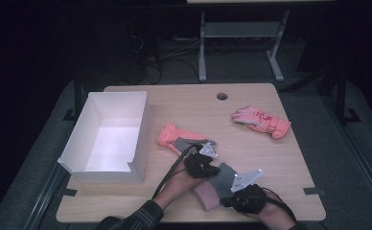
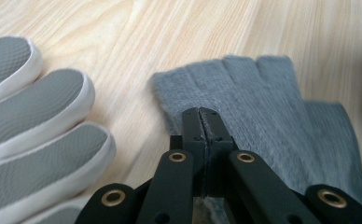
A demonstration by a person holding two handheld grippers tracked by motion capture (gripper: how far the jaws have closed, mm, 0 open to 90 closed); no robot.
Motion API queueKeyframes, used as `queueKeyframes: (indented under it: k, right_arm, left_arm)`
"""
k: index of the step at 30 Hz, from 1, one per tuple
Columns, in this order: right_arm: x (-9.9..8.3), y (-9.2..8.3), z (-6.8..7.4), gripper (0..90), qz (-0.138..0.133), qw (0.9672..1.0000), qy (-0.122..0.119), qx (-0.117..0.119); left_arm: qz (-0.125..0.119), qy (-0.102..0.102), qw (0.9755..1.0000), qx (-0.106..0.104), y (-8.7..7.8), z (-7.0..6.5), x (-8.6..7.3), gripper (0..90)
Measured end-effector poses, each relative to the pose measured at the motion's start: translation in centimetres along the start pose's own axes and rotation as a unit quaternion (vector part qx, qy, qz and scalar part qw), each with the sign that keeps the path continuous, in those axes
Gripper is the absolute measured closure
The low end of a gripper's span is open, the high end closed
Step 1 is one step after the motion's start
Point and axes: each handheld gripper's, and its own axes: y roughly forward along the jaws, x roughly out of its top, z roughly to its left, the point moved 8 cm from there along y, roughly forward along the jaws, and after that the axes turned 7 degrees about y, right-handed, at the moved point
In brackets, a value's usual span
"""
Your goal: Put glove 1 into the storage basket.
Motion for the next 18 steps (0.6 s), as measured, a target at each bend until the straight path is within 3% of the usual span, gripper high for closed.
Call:
queueKeyframes:
  k: [4, 5, 8, 12, 15, 18]
  right_arm:
    - [0.6, 0.4, 0.3, 90.0, 0.0, 0.9999, -0.015, 0.002]
    - [0.8, 0.2, 0.5, 90.0, -0.007, 0.9999, -0.008, 0.008]
    - [0.9, -1.0, -0.4, 85.2, -0.029, 0.9996, 0.002, -0.001]
    - [0.4, -2.5, -2.1, 68.9, -0.054, 0.9977, 0.026, -0.031]
    - [0.3, -3.5, -3.6, 52.7, -0.073, 0.9948, 0.043, -0.056]
    - [0.3, -4.3, -5.2, 38.7, -0.091, 0.9901, 0.067, -0.083]
  left_arm:
    - [-0.003, 0.003, 1.0, 0.003, -0.1, 0.1, 0.2, 87.3]
    - [-0.001, 0.006, 1.0, 0.003, -0.4, 0.2, 0.2, 84.2]
    - [-0.019, -0.01, 0.9998, -0.001, -1.3, -0.4, 0.6, 70.6]
    - [0.001, 0.009, 0.9998, -0.017, -1.7, -1.5, 0.3, 41.0]
    - [0.014, 0.017, 0.9997, -0.015, -1.5, -2.3, -0.1, 27.2]
    - [0.038, 0.025, 0.9988, -0.021, -0.8, -2.6, -0.8, 21.4]
